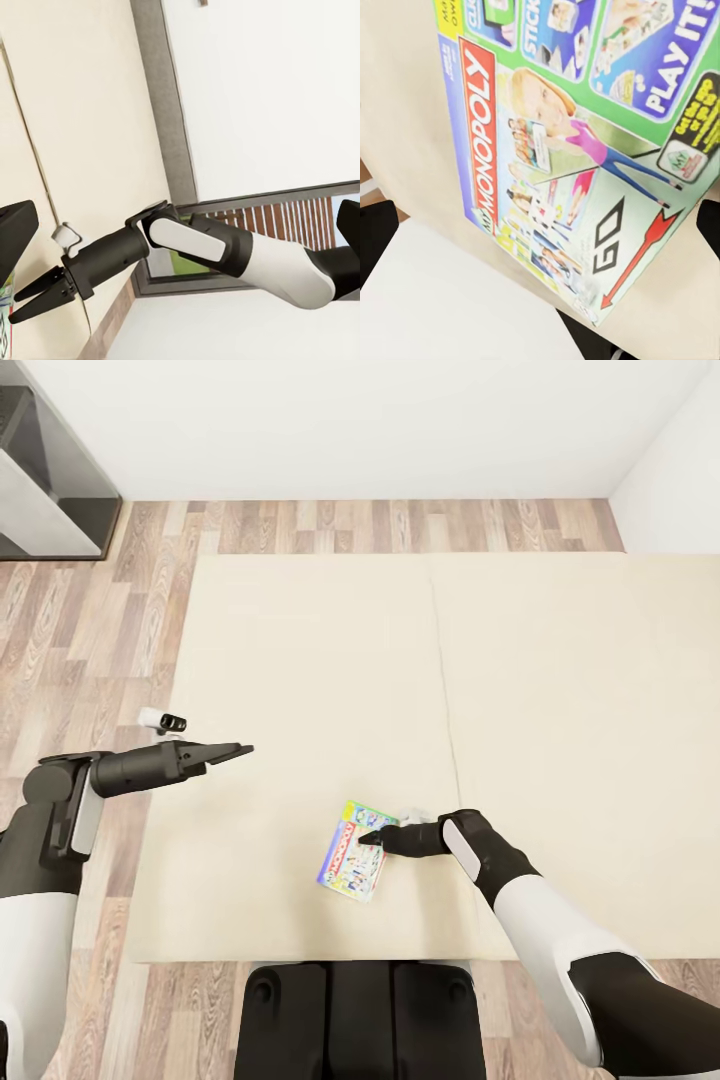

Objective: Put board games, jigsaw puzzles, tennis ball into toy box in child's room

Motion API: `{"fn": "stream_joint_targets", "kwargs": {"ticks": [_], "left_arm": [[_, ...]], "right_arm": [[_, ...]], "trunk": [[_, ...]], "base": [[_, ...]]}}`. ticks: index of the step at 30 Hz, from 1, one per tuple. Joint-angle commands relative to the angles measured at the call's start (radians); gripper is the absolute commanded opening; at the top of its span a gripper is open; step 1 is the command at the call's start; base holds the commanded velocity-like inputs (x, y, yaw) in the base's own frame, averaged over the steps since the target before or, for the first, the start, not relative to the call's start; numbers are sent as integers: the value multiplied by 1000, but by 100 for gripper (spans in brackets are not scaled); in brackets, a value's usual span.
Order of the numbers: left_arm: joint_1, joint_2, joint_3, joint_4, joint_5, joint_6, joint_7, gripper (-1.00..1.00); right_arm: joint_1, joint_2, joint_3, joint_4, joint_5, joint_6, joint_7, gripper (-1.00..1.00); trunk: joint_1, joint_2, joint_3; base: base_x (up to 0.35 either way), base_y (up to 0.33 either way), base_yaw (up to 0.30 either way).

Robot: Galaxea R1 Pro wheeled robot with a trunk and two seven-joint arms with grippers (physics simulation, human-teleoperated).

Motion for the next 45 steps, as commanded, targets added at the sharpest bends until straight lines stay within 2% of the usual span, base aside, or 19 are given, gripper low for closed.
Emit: {"fn": "stream_joint_targets", "kwargs": {"ticks": [1,32,45], "left_arm": [[0,2,0,0,0,10,-4,100],[0,8,-2,0,0,11,-4,100],[0,8,-1,0,0,11,-4,100]], "right_arm": [[-1,0,2,-1,-1,3,1,100],[-1,0,1,-1,-1,1,1,100],[-1,0,1,-1,-1,0,1,100]], "trunk": [[1,-2,-1],[1,-2,-1],[1,-2,-1]], "base": [[0,38,0],[0,24,0],[0,131,0]]}}
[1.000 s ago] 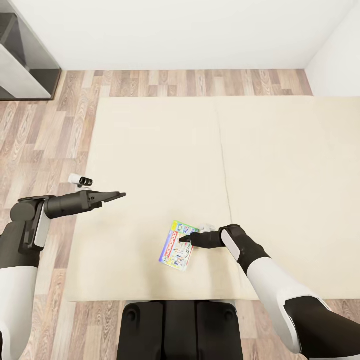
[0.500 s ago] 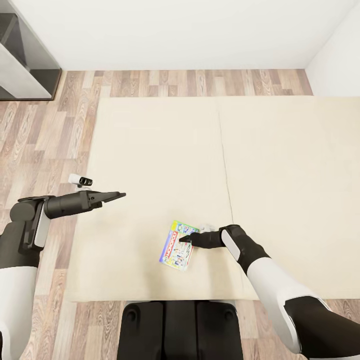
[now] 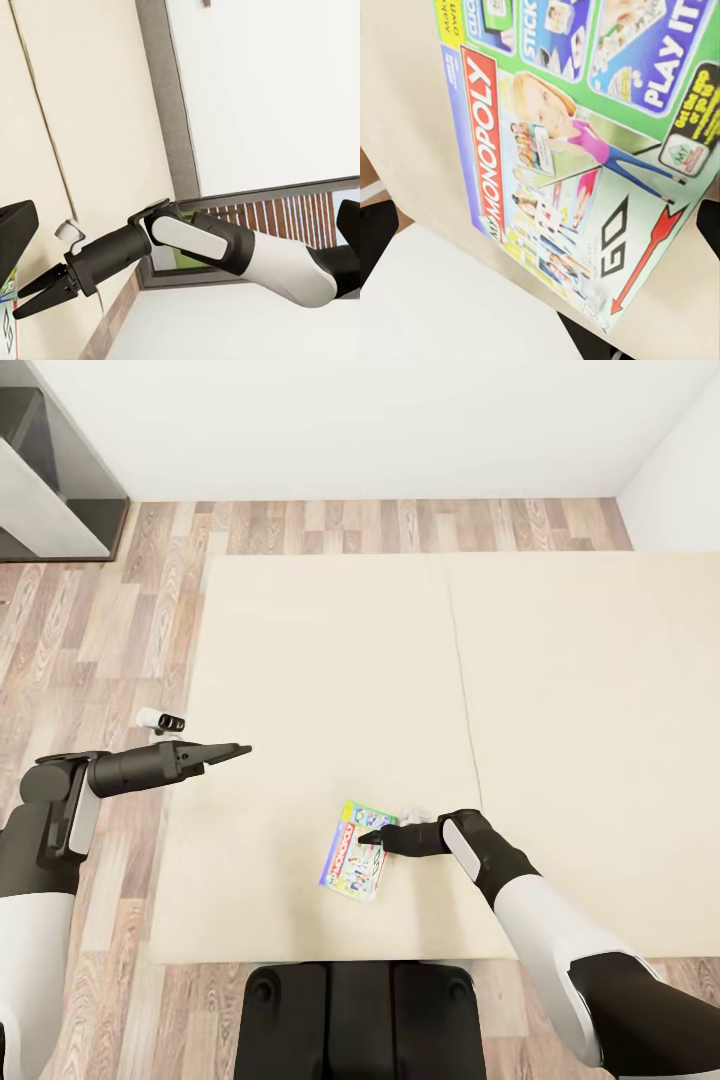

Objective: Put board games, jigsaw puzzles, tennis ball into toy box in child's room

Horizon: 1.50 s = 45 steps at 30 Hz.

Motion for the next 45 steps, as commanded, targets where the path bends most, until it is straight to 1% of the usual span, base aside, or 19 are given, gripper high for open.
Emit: {"fn": "stream_joint_targets", "kwargs": {"ticks": [1,16,32,45], "left_arm": [[0,0,0,0,0,11,-4,100],[0,0,0,0,0,11,-4,100],[0,0,1,0,0,11,-4,100],[0,2,1,0,0,11,-3,100]], "right_arm": [[0,0,2,-1,-1,4,1,100],[0,-1,2,-1,-1,4,1,100],[0,-2,2,-1,-1,4,1,100],[0,-2,2,-1,-1,4,1,100]], "trunk": [[1,-2,-1],[1,-2,-1],[1,-2,-1],[1,-2,-1]], "base": [[0,46,0],[0,86,0],[0,22,0],[0,109,0]]}}
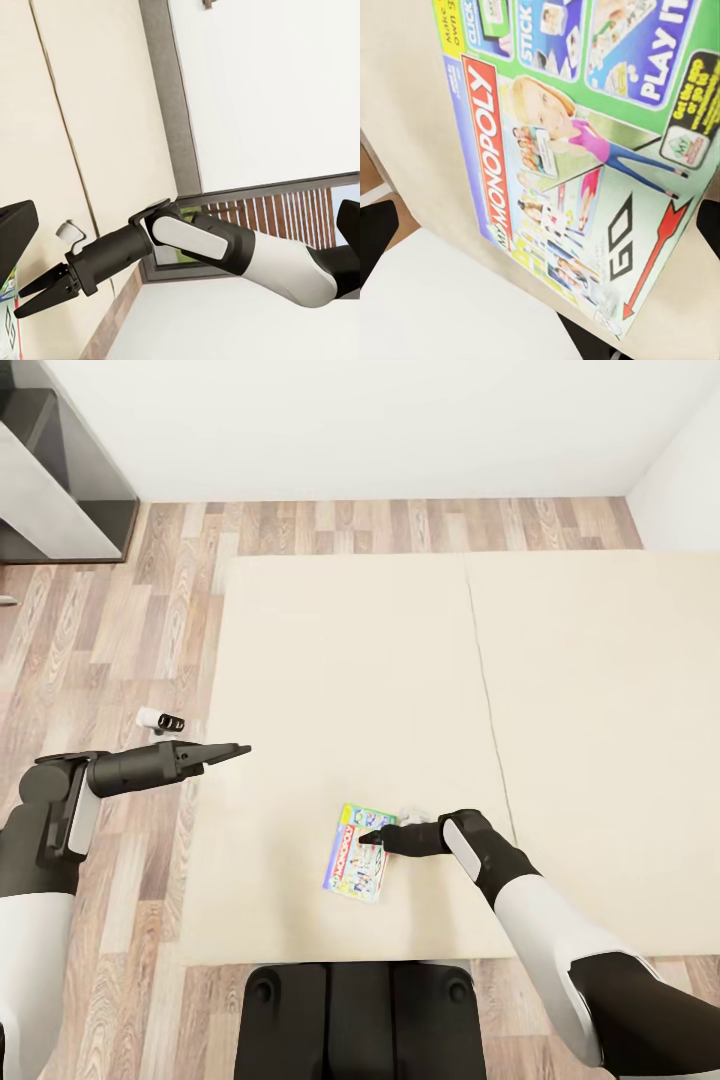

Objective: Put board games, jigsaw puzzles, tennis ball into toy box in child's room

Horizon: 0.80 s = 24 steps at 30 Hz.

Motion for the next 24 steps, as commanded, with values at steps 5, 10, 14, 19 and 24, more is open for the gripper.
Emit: {"fn": "stream_joint_targets", "kwargs": {"ticks": [5,10,14,19,24], "left_arm": [[0,0,0,0,0,11,-4,100],[0,0,0,0,0,11,-4,100],[0,0,0,0,0,11,-4,100],[0,0,0,0,0,11,-4,100],[0,0,0,0,0,11,-4,100]], "right_arm": [[-1,0,2,-1,-1,4,1,100],[-1,-1,2,-1,-1,4,1,100],[-1,-2,2,-1,-1,5,2,100],[-1,-4,2,-1,-1,6,3,100],[-1,-14,1,-1,-1,6,6,100]], "trunk": [[1,-2,-1],[1,-2,-1],[1,-2,-1],[1,-2,-1],[1,-2,-1]], "base": [[0,15,0],[0,66,0],[0,155,0],[0,57,0],[0,16,0]]}}
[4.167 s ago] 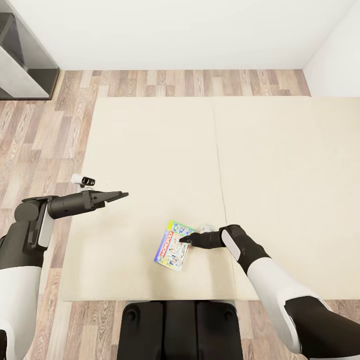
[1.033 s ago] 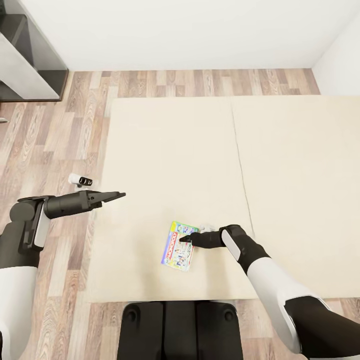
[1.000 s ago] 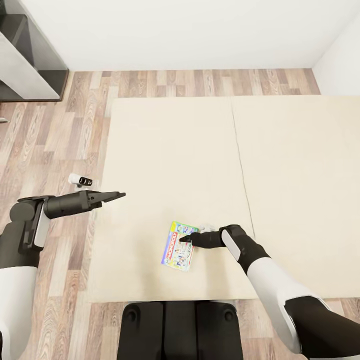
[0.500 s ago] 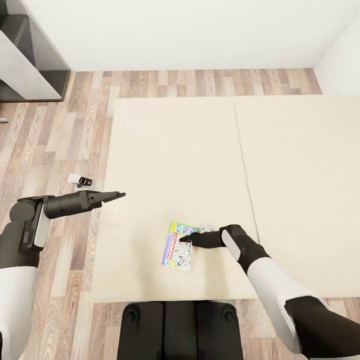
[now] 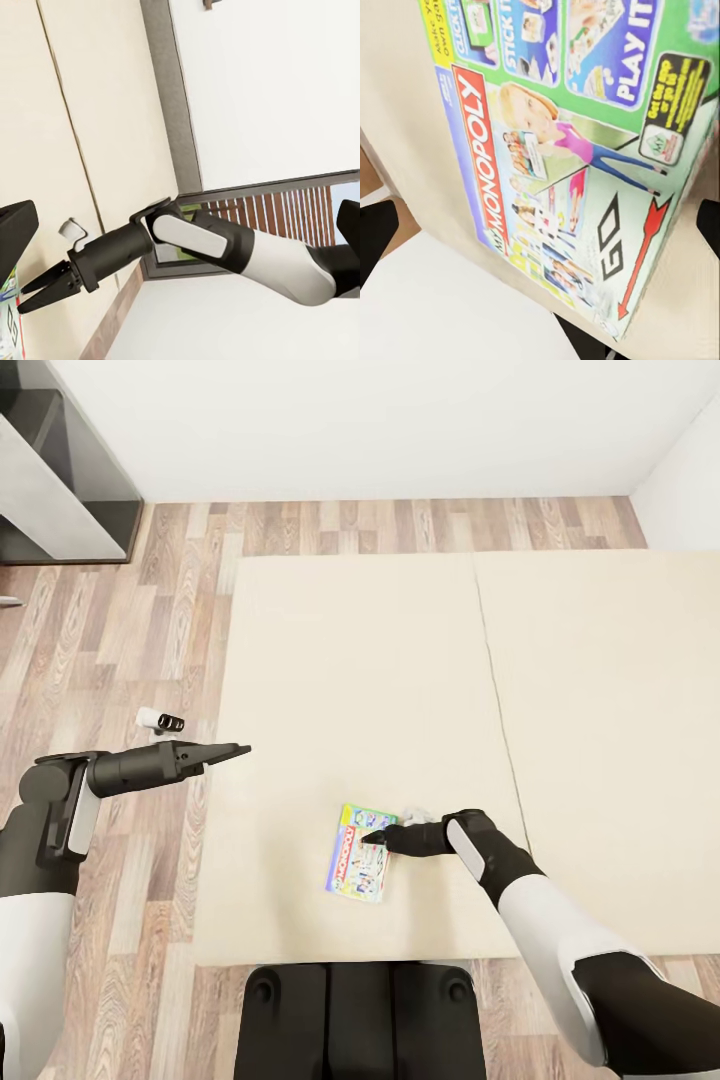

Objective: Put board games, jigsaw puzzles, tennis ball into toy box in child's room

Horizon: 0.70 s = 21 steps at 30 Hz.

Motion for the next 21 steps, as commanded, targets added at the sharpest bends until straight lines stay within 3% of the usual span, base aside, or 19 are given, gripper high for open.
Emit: {"fn": "stream_joint_targets", "kwargs": {"ticks": [1,8,21], "left_arm": [[0,0,0,0,0,11,-4,100],[0,0,0,0,0,11,-4,100],[0,0,0,0,0,11,-4,100]], "right_arm": [[0,-8,2,-1,-2,4,2,100],[-3,-34,2,-1,-5,7,5,100],[-14,-42,1,-1,-6,12,-2,100]], "trunk": [[1,-2,-1],[1,-2,-1],[1,-2,-1]], "base": [[0,6,0],[0,2,0],[0,0,0]]}}
